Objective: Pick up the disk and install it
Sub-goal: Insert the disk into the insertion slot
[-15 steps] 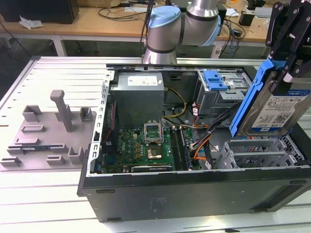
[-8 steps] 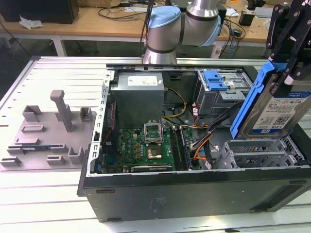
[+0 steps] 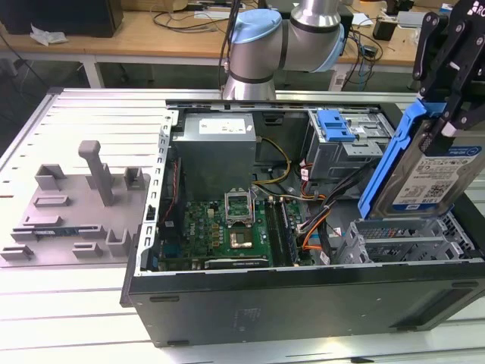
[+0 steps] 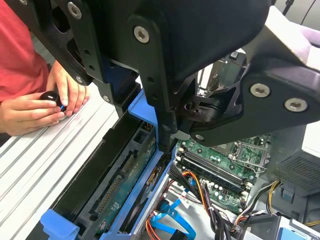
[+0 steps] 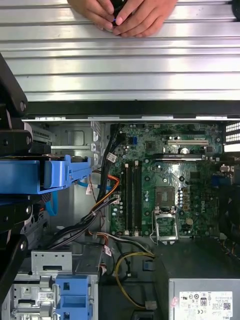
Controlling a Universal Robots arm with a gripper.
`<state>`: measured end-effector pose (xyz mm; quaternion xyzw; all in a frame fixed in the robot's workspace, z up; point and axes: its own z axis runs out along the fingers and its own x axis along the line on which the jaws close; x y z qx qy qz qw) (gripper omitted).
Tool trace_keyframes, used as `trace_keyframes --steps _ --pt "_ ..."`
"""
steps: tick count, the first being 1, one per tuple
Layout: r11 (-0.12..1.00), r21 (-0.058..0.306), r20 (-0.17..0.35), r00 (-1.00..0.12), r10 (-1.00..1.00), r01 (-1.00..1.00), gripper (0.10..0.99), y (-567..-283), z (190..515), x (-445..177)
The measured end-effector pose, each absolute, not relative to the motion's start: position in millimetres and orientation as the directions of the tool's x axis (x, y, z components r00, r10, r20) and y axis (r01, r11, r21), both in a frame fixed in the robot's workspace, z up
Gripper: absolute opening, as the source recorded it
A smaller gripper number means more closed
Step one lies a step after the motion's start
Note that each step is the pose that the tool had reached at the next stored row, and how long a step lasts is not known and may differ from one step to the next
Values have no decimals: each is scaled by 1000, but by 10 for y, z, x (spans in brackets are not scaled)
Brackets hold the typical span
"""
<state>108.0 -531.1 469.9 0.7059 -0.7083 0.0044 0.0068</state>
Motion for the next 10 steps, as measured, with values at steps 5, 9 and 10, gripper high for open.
trace_keyframes --steps 5,9,10 --pt "0 3 16 0 -1000 -1000 365 -5331 4673 1083" --pt "1 3 16 0 -1000 -1000 365 -5350 4657 1091" --pt "1 3 16 -1 -1000 -1000 365 -5353 4654 1093"
